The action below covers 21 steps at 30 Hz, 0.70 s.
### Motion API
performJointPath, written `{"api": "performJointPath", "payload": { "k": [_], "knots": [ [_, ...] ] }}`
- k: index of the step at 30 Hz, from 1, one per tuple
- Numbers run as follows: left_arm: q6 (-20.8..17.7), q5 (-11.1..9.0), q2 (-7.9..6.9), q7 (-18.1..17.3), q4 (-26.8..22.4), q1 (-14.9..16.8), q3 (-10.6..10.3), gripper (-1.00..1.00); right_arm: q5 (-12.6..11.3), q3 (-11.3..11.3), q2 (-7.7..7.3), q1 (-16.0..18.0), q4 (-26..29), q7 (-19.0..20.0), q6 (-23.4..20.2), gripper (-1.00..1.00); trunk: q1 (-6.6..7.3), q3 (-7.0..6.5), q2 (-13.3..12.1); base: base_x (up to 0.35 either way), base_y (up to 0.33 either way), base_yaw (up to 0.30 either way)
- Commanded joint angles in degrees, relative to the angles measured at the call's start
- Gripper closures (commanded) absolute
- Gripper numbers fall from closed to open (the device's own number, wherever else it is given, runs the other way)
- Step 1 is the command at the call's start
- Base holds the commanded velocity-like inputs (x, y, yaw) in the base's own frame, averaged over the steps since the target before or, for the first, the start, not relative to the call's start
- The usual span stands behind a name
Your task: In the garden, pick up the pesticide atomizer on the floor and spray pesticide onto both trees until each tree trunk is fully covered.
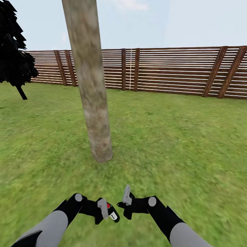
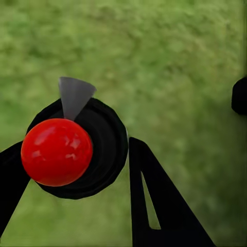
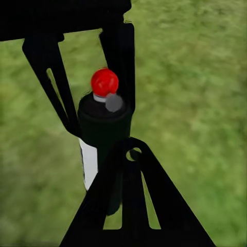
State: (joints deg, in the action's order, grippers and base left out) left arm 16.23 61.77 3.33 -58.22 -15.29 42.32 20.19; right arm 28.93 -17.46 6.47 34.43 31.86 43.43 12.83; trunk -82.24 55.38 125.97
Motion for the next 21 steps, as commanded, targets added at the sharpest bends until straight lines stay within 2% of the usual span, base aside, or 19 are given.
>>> {"api": "performJointPath", "payload": {
  "k": [1,3,6,10,15,18,21],
  "knots": [
    [0.2,1.0,0.16,-0.2,-0.1,0.0,0.5,1.0,0.6,0.1,0.02,0.0,0.0,0.0,0.4,1.0,0.01,0.05,0.0,0.0,0.0,0.0],
    [0.1,2.2,0.25,0.1,-0.1,0.0,0.6,1.0,0.7,0.1,0.03,0.0,0.0,0.0,0.4,1.0,0.01,0.05,0.0,0.0,0.0,0.0],
    [0.1,2.6,0.19,0.3,0.0,0.0,0.6,1.0,0.7,0.1,0.04,0.0,0.1,0.0,0.4,1.0,0.01,0.05,0.0,0.0,0.0,0.0],
    [0.1,2.5,0.38,0.5,0.0,0.0,0.7,1.0,0.7,0.1,0.04,0.0,0.1,0.0,0.4,1.0,0.01,0.05,0.0,0.0,0.0,0.0],
    [0.1,2.5,1.37,0.8,0.0,-0.3,0.7,1.0,0.7,0.1,0.04,0.0,0.1,0.0,0.4,1.0,0.01,0.05,0.0,0.0,0.0,0.0],
    [0.1,2.3,1.49,3.4,0.1,-0.3,0.8,1.0,0.7,0.1,0.04,0.0,0.2,0.0,0.4,1.0,0.01,0.05,0.0,0.0,0.0,0.0],
    [0.1,2.1,1.88,4.0,0.1,-0.3,0.8,1.0,0.7,0.1,0.04,0.0,0.1,0.0,0.4,1.0,0.01,0.05,0.0,0.0,0.0,0.0]
  ]
}}
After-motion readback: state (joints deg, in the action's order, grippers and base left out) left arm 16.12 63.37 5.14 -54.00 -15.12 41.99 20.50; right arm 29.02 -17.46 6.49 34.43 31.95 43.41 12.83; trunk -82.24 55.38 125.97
